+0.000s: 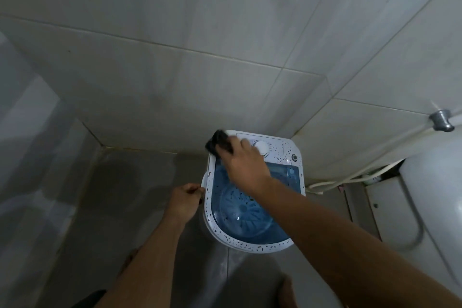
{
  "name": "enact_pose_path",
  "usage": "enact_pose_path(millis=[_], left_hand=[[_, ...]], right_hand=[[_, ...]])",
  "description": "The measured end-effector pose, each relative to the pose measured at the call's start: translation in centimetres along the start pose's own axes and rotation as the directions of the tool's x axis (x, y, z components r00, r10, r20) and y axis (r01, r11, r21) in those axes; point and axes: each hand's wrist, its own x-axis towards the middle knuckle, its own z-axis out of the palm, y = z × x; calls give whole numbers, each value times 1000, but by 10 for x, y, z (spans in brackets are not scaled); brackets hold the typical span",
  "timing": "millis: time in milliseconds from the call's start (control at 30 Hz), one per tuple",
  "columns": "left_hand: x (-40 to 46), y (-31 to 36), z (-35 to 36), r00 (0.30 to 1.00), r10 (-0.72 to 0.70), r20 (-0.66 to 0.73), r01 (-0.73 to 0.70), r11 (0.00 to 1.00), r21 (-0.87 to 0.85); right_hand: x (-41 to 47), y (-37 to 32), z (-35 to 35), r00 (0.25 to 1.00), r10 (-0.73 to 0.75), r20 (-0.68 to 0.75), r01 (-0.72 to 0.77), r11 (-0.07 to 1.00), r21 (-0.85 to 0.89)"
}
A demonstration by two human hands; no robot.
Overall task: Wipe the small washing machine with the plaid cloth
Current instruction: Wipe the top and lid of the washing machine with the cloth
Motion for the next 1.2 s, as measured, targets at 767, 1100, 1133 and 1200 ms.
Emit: enact_pose_path(millis=[767,1100,1133,1200], left_hand=[[-7,8,-2,1000,-24,17,24,999,25],[-11,11,-2,1000,-8,27,8,1000,2],[-13,12,-1,1000,-7,26,7,1000,-6],[-14,13,-2,1000,-11,22,11,1000,-24]], right_hand=[[21,13,-18,951,297,87,-303,950,77],[13,31,-20,946,313,86,-315,949,10],[16,29,-22,932,347,105,-350,937,15],[4,17,-22,928,351,122,-358,933,36]])
